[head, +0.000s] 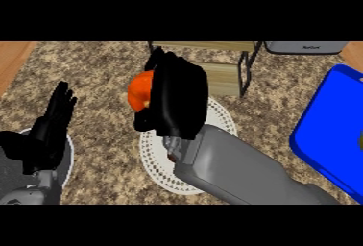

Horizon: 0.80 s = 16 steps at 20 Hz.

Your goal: Pick the squash from the placemat and place it in the tiered shelf

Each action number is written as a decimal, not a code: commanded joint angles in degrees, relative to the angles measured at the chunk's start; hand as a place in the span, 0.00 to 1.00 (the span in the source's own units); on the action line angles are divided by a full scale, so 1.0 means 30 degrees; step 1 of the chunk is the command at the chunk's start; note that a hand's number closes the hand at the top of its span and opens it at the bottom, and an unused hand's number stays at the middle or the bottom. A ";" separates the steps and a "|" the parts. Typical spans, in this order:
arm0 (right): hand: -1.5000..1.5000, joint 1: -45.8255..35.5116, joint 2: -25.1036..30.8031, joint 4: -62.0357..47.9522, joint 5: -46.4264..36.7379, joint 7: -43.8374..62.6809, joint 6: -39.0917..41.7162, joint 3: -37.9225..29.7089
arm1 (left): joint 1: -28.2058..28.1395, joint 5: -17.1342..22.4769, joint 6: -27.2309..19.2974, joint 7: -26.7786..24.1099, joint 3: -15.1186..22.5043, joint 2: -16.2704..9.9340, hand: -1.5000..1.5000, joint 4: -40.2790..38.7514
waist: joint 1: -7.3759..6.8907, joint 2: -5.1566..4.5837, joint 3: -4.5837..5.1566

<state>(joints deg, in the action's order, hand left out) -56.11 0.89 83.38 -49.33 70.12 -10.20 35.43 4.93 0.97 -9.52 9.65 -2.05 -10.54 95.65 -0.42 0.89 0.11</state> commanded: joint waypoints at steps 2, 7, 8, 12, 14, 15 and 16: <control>1.00 -0.1500 -0.0283 0.0035 -0.1421 0.5016 0.1244 -0.1492 | -0.0902 -0.0018 -0.0017 -0.0192 0.0085 0.0183 0.50 0.0469 | 0.0073 -0.0028 -0.0002; 1.00 -0.2261 -0.0284 -0.0541 -0.2438 0.4334 0.1463 -0.3441 | -0.0287 0.0657 0.0723 -0.0576 -0.0824 -0.0512 0.50 -0.0282 | 0.0129 -0.0191 -0.0005; 1.00 -0.1850 -0.0284 -0.0966 -0.2437 0.3664 0.1323 -0.3909 | -0.0502 -0.0268 -0.0295 -0.0588 0.0313 0.0668 0.50 0.0230 | 0.0136 -0.0212 -0.0021; 1.00 -0.1105 -0.0286 -0.1805 -0.3163 0.2452 0.0152 -0.4708 | -0.1132 0.0098 0.0409 -0.0271 0.0059 0.0091 0.50 0.0733 | -0.0122 -0.0261 -0.0024; 1.00 -0.1894 -0.0287 -0.3015 -0.3437 0.1959 -0.0604 -0.5504 | -0.0576 0.0022 0.0356 -0.0592 0.0123 0.0299 0.50 0.0145 | -0.0151 -0.0323 -0.0019; 1.00 -0.0973 0.0008 -0.2829 -0.3495 0.0237 -0.0882 -0.6344 | -0.0490 -0.0121 0.0416 -0.0739 0.0018 0.0084 0.50 0.0136 | 0.0014 -0.0325 -0.0032; 1.00 -0.0667 -0.0286 -0.3524 -0.3674 0.0273 -0.1647 -0.6008 | 0.0088 0.0314 0.0527 -0.0054 -0.0593 -0.0309 0.50 0.0156 | -0.0075 -0.0343 -0.0031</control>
<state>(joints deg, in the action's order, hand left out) -59.19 0.69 76.47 -58.91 66.26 -9.80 20.07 4.16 1.16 -8.66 8.91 -2.50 -10.45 96.31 -0.48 0.05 0.04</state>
